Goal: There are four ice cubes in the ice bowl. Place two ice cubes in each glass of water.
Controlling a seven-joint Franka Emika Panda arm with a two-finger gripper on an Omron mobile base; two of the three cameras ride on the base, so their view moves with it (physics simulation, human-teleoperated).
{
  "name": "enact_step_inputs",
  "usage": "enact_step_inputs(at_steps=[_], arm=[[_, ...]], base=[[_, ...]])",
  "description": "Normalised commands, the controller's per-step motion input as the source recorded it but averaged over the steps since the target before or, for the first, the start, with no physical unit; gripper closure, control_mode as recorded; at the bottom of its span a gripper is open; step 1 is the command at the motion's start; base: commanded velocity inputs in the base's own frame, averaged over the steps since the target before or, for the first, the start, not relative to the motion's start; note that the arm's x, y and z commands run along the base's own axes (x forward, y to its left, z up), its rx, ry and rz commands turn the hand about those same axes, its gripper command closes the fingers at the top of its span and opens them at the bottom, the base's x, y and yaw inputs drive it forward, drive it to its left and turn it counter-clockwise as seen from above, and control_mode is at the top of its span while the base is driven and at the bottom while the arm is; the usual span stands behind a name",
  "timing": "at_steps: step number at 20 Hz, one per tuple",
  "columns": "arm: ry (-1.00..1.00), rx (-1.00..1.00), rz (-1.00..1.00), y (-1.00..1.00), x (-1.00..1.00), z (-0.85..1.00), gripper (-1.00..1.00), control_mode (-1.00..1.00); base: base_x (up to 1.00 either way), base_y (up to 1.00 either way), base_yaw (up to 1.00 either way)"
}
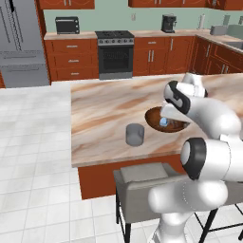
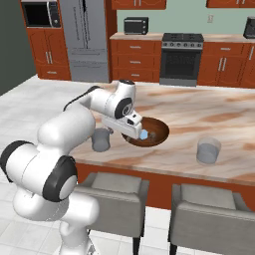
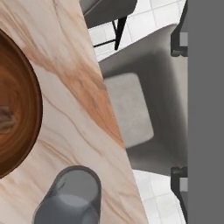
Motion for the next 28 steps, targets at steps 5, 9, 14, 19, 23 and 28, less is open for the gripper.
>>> enact_step_inputs(at_steps=[5, 9, 14, 19, 23, 28], arm=[[0.03, 0.00, -0.04, -0.13, 0.26, -0.31, -1.00, -1.00], [0.05, 0.00, 0.00, -0.23, 0.29, -0.28, -1.00, -1.00], [0.01, 0.00, 0.00, -0.02, 0.36, -0.15, -1.00, -1.00], [0.00, 0.00, 0.00, 0.00, 0.36, -0.05, -1.00, -1.00], [0.00, 0.00, 0.00, 0.00, 0.18, -0.07, -1.00, -1.00], [0.01, 0.00, -0.02, 0.00, 0.18, -0.19, -1.00, -1.00]], base=[[0.00, 0.00, 0.00], [0.00, 0.00, 0.00], [0.00, 0.00, 0.00], [0.00, 0.00, 0.00], [0.00, 0.00, 0.00], [0.00, 0.00, 0.00]])
